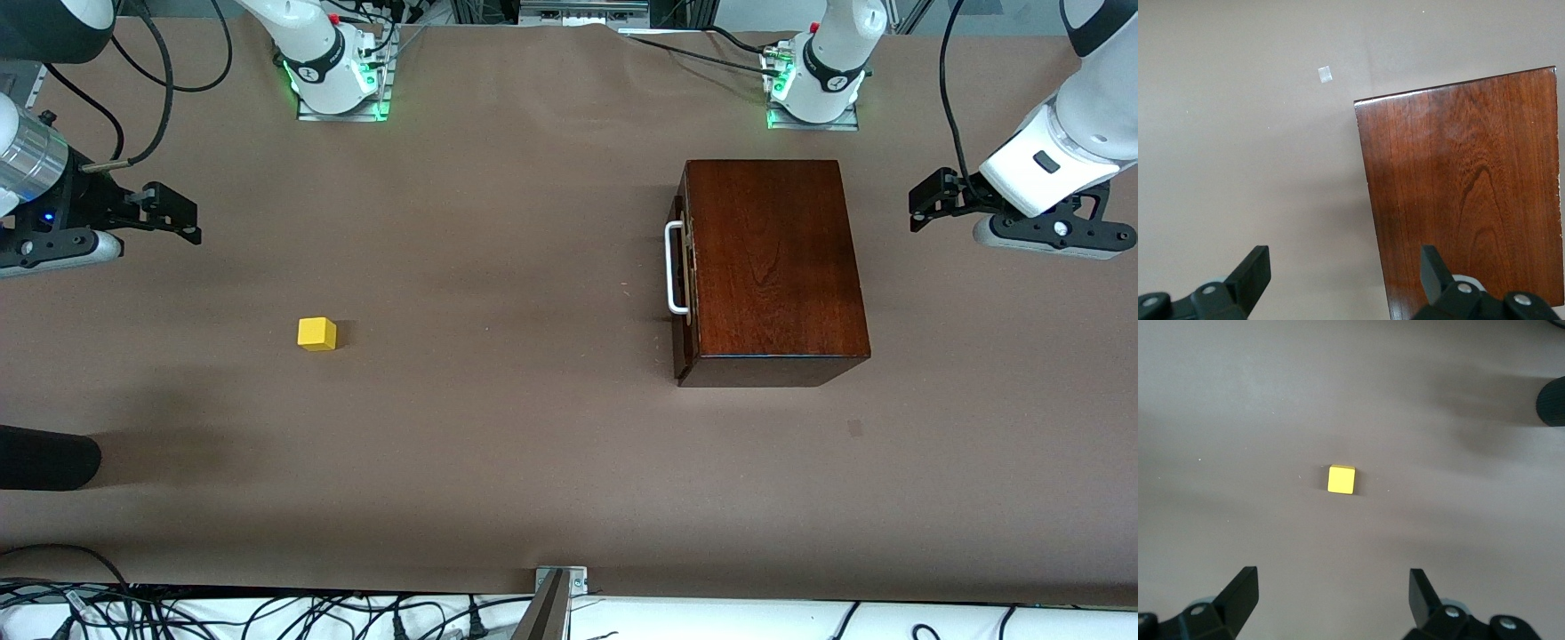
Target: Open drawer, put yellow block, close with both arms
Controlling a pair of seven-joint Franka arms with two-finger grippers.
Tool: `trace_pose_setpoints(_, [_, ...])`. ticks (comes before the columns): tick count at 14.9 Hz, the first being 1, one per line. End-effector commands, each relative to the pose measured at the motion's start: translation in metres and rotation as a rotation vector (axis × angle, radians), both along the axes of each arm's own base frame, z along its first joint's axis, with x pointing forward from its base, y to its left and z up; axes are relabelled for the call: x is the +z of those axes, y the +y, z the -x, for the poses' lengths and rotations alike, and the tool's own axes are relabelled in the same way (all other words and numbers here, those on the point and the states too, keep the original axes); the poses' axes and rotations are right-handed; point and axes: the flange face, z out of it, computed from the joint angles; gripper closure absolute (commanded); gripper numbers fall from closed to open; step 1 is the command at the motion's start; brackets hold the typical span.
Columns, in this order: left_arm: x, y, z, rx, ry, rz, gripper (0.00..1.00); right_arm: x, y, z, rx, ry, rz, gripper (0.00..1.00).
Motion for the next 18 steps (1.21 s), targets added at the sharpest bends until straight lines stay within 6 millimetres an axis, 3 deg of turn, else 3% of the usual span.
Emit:
trace_pose_setpoints(1, [0.0053, 0.0035, -0.0035, 0.006, 0.001, -0.009, 0.00, 0.0054, -0.0010, -0.0014, 0.006, 0.005, -0.006, 0.00])
trace_pose_setpoints(18, [0.0001, 0.0001, 0.0020, 0.004, 0.051, -0.015, 0.00, 0.0061, -0.0002, -0.0014, 0.007, 0.003, -0.006, 0.00])
